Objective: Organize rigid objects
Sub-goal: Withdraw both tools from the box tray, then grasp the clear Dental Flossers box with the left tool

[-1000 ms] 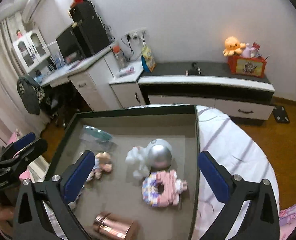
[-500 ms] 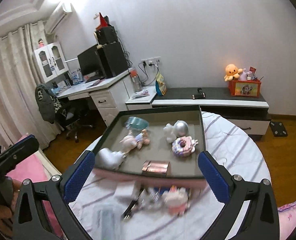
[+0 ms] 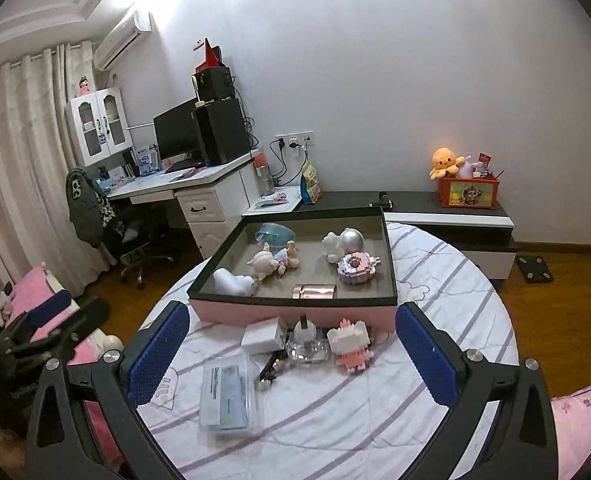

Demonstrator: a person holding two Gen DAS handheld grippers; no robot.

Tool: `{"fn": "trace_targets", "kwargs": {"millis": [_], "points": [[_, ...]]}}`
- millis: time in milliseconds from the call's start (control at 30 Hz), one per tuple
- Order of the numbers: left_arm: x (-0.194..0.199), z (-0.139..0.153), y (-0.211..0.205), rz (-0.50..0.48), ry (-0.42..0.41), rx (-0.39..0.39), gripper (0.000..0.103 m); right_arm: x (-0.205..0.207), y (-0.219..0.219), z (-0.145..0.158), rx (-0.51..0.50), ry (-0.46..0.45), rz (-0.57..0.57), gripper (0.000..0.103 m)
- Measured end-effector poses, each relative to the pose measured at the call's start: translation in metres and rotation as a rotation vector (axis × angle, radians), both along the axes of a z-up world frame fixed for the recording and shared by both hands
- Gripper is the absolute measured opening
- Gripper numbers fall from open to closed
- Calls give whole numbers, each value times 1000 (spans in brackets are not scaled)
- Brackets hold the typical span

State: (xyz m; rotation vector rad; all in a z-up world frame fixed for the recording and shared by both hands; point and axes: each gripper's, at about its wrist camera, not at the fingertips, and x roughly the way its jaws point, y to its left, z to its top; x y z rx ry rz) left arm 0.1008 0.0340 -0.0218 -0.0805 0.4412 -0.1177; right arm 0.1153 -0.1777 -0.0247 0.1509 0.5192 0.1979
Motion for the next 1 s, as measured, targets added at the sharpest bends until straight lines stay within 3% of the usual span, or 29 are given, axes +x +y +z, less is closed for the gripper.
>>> {"fn": "trace_targets", "kwargs": {"millis": [1000], "points": [[1, -18, -18, -6, 42, 11, 103, -5, -1, -12, -40, 29, -35, 103]]}}
